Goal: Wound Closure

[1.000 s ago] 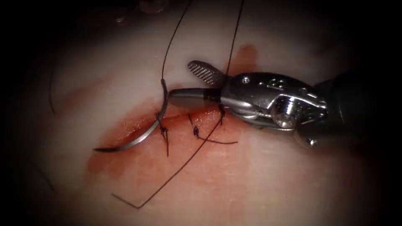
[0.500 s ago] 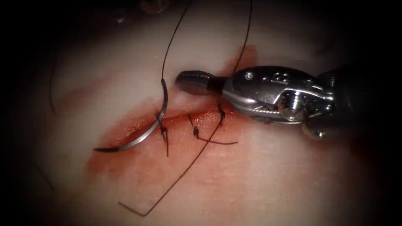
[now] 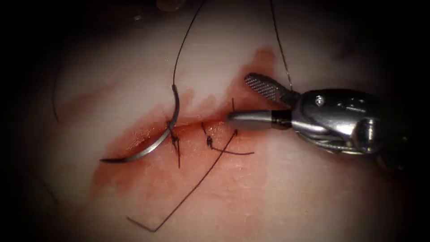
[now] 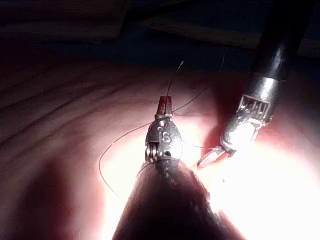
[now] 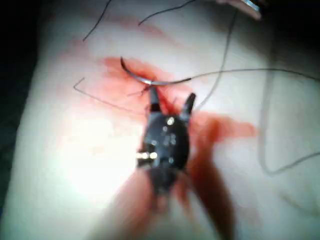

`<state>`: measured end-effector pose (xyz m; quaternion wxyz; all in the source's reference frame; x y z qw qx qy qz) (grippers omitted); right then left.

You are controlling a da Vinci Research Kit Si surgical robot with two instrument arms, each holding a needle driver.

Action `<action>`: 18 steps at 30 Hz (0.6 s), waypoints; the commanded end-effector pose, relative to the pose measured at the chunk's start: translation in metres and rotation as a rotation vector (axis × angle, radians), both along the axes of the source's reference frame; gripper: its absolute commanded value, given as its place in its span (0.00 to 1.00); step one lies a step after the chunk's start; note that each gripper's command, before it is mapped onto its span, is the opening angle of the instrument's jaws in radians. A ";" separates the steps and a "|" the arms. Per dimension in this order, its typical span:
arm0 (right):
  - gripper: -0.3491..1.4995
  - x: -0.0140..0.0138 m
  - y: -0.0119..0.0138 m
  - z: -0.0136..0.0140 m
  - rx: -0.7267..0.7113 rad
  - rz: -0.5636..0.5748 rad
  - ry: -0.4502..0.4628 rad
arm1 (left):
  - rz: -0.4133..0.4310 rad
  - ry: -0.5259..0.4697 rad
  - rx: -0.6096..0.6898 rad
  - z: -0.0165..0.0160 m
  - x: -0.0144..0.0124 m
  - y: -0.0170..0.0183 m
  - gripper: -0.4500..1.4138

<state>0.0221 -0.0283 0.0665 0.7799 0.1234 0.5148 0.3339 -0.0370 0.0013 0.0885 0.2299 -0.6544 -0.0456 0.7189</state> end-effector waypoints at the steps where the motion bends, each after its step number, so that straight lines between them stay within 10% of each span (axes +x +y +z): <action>1: 0.85 -0.0012 -0.0007 -0.0006 0.006 0.012 -0.008 | -0.002 0.008 -0.006 0.0013 -0.0008 0.0001 0.00; 6: 0.86 -0.0055 -0.0022 -0.0029 0.013 0.046 -0.025 | -0.014 0.035 0.010 0.0044 -0.0035 0.0009 0.00; 12: 0.86 -0.0056 -0.0041 -0.0041 0.026 0.022 -0.006 | -0.004 0.018 0.125 0.0059 -0.0049 0.0012 0.59; 18: 0.87 -0.0049 -0.0050 -0.0050 0.039 -0.011 0.017 | 0.010 0.020 0.185 0.0052 -0.0003 0.0013 0.84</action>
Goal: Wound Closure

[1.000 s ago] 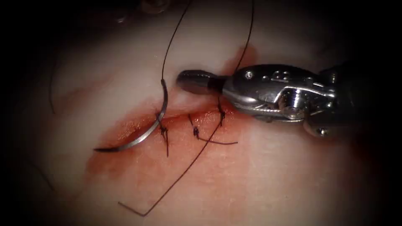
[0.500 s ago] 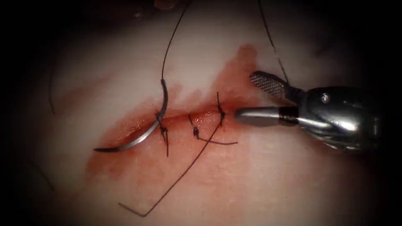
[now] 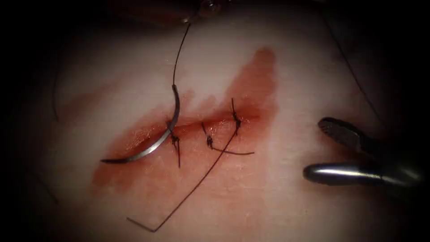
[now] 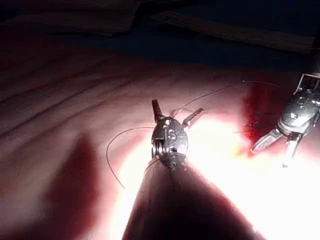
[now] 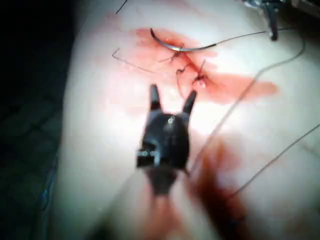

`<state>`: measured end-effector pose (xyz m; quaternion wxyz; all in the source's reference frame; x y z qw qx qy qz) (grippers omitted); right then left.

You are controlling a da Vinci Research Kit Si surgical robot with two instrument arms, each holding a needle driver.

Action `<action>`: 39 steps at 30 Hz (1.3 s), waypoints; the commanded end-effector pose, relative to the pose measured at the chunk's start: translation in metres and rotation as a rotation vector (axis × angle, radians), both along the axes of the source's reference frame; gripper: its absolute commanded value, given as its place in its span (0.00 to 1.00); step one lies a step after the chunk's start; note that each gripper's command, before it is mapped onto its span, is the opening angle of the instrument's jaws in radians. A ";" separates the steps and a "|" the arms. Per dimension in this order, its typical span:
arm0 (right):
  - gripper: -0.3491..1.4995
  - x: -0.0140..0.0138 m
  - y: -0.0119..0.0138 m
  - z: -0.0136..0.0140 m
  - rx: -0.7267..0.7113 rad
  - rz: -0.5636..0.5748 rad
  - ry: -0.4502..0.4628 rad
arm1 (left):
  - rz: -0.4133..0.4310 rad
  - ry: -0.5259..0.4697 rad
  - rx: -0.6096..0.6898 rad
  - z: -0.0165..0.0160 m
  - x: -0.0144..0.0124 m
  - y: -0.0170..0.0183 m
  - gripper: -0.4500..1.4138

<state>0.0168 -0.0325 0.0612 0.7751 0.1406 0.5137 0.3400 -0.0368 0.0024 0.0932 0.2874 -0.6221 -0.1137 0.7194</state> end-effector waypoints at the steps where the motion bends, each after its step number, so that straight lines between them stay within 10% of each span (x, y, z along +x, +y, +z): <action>1: 0.87 0.0005 -0.0009 0.0002 0.004 -0.007 0.004 | -0.006 0.003 -0.002 0.0002 0.0003 0.0001 0.85; 15: 0.84 0.0007 -0.0014 -0.0010 0.017 -0.033 0.028 | 0.214 0.058 0.106 -0.0065 0.0086 -0.0134 0.70; 39: 0.84 0.0013 -0.0014 -0.0016 0.025 -0.036 0.018 | 0.341 0.657 0.353 -0.0021 0.0068 -0.0278 0.71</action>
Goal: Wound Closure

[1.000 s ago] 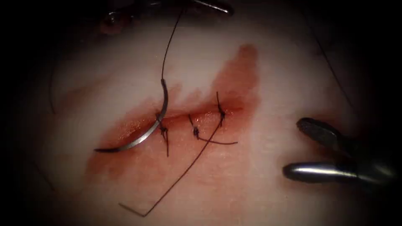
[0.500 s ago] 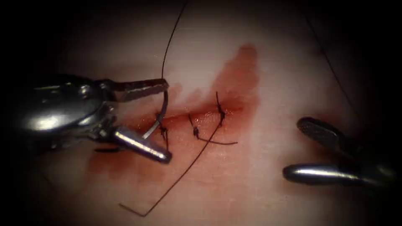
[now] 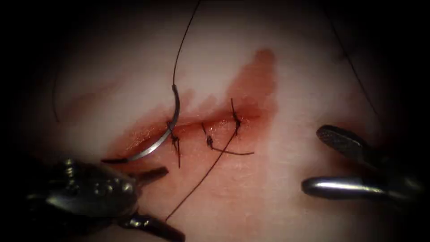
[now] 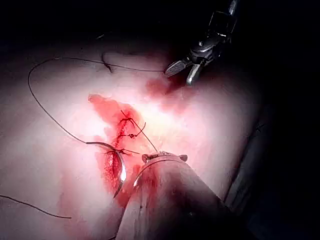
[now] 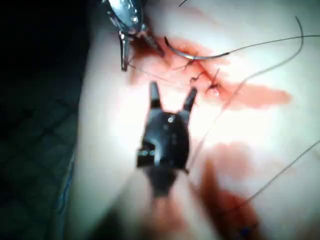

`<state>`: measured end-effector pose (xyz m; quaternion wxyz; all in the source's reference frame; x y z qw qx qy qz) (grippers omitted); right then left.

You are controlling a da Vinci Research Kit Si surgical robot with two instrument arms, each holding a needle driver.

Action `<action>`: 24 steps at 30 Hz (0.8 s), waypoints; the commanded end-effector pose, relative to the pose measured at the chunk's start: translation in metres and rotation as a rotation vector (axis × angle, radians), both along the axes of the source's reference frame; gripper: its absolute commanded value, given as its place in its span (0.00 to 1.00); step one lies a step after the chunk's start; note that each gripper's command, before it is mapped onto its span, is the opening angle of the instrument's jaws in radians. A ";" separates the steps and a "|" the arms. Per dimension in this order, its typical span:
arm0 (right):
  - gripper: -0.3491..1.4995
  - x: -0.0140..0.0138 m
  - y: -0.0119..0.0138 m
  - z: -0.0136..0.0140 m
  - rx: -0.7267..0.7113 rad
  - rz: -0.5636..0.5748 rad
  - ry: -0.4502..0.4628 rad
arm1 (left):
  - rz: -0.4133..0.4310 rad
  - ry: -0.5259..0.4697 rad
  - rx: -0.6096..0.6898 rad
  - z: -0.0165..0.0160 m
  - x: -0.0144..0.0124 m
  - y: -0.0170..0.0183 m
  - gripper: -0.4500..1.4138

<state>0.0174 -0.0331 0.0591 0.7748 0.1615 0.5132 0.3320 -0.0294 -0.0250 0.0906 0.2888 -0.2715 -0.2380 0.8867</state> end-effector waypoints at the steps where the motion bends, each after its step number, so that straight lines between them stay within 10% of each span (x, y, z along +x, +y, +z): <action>1: 0.84 0.0007 -0.0008 0.0005 0.002 -0.004 -0.001 | 0.006 -0.002 0.000 0.0009 -0.0006 -0.0006 0.70; 5: 0.84 0.0010 -0.0009 0.0005 -0.003 -0.007 -0.005 | 0.015 0.002 -0.003 0.0021 -0.0008 -0.0010 0.58; 9: 0.84 0.0013 -0.0010 0.0005 -0.002 -0.010 -0.005 | 0.050 -0.016 -0.013 0.0024 -0.0006 -0.0015 0.00; 24: 0.80 0.0069 -0.0007 0.0026 -0.360 -0.292 -0.077 | 0.046 -0.052 -0.143 -0.0013 -0.0013 0.0038 0.00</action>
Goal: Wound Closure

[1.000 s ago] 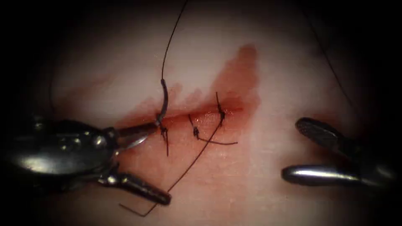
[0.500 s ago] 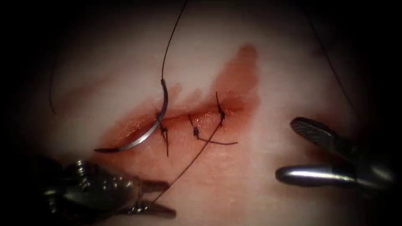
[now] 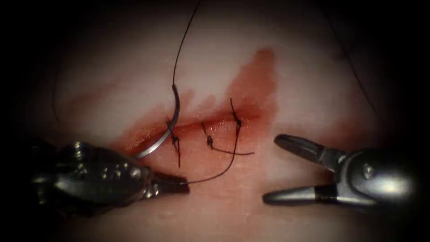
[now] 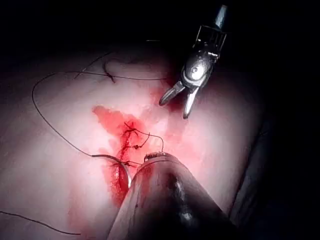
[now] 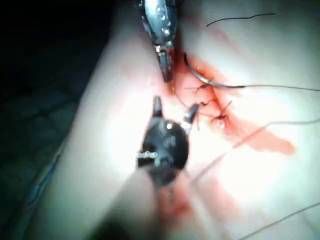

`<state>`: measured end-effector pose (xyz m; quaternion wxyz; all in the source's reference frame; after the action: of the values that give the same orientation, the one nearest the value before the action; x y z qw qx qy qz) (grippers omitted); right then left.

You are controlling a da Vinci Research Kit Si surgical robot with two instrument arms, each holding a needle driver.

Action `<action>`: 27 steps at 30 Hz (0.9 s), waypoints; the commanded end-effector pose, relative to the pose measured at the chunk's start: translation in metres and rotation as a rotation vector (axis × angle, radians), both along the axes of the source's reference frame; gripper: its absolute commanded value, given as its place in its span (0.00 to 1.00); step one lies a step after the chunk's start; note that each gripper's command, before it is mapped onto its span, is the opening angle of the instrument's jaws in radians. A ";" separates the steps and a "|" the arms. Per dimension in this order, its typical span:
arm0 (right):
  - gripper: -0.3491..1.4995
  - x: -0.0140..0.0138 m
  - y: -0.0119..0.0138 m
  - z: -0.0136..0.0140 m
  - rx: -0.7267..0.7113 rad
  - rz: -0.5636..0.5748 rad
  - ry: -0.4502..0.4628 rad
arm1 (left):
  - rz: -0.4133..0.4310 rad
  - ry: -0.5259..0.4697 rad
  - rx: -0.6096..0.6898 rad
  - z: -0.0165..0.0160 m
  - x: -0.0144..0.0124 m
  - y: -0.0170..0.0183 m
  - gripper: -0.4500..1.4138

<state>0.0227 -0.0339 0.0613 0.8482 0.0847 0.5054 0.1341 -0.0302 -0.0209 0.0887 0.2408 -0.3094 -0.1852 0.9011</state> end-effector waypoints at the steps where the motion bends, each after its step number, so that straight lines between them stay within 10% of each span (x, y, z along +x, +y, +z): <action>1: 0.79 0.0021 0.0002 0.0006 -0.036 -0.019 -0.014 | 0.002 -0.001 0.004 0.0004 -0.0007 -0.0001 0.00; 14: 0.85 0.0052 0.0003 0.0065 -0.252 -0.112 -0.122 | -0.008 -0.012 -0.010 -0.0015 -0.0003 0.0015 0.00; 27: 0.86 0.0043 0.0004 0.0065 -0.263 -0.120 -0.117 | -0.015 -0.006 -0.013 -0.0017 0.0005 0.0022 0.00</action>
<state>0.0265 -0.0330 0.0674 0.8871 -0.0059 0.4611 0.0207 -0.0291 -0.0184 0.0864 0.2453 -0.3146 -0.1768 0.8998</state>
